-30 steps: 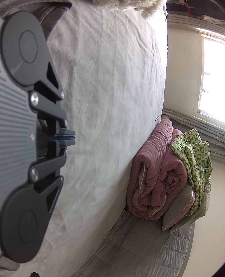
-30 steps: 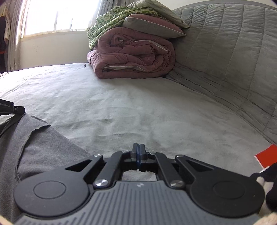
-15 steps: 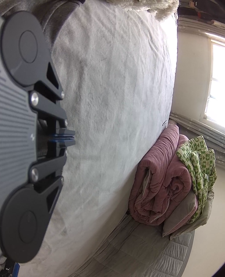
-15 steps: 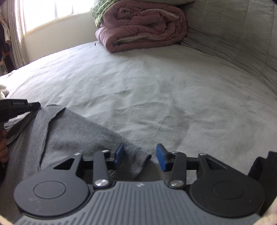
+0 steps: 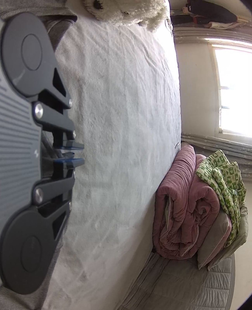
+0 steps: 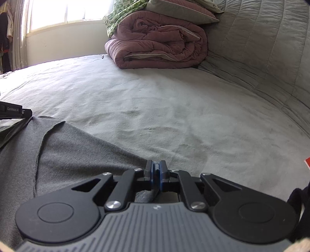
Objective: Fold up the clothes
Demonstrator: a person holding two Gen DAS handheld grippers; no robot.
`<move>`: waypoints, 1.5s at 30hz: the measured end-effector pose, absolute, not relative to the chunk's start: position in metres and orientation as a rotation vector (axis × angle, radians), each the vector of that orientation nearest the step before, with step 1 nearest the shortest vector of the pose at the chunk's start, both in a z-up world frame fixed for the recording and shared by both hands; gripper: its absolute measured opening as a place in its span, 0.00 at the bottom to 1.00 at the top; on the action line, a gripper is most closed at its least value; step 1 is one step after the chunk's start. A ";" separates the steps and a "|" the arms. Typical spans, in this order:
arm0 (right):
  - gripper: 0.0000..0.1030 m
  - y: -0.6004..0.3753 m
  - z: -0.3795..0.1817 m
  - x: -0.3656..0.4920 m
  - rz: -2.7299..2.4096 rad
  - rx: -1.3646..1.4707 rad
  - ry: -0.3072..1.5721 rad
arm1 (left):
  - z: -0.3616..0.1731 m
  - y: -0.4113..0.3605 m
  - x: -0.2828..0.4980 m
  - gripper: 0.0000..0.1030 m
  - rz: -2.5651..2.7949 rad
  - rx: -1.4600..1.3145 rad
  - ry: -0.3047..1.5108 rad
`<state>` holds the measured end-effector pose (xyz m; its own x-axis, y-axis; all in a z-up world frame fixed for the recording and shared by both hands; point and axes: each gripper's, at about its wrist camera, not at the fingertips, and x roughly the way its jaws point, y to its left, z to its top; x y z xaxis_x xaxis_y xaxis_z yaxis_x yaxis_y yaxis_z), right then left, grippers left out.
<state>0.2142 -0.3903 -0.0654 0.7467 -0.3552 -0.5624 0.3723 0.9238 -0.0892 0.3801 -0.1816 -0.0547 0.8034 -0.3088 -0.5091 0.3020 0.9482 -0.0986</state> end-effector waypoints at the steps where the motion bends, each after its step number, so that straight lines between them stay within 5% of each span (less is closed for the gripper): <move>1: 0.15 -0.391 -0.065 0.214 -0.397 0.035 0.609 | -0.050 -0.179 0.375 0.12 -0.324 -0.029 0.547; 3: 0.23 -0.391 -0.062 0.213 -0.392 0.043 0.606 | -0.042 -0.174 0.360 0.16 -0.323 -0.055 0.547; 5: 0.43 -0.389 -0.057 0.211 -0.377 0.051 0.596 | -0.035 -0.169 0.342 0.24 -0.319 -0.067 0.549; 13: 0.44 -0.386 -0.032 0.194 -0.285 0.183 0.619 | -0.022 -0.147 0.282 0.37 -0.339 -0.161 0.642; 27: 0.44 -0.374 -0.039 0.144 -0.126 0.538 0.841 | -0.064 -0.151 0.206 0.37 -0.346 -0.141 0.645; 34: 0.29 -0.379 -0.053 0.144 -0.095 0.598 0.771 | -0.074 -0.144 0.199 0.38 -0.358 -0.176 0.595; 38: 0.05 -0.378 -0.058 0.147 -0.048 0.604 0.749 | -0.075 -0.142 0.200 0.39 -0.364 -0.192 0.598; 45: 0.03 -0.371 -0.024 0.137 -0.213 0.314 0.663 | -0.075 -0.146 0.200 0.48 -0.387 -0.177 0.601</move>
<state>0.1367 -0.3712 -0.0243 0.7693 -0.0934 -0.6321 0.2919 0.9314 0.2177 0.2003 -0.1457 -0.0755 0.7562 -0.4037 -0.5150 0.3020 0.9135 -0.2726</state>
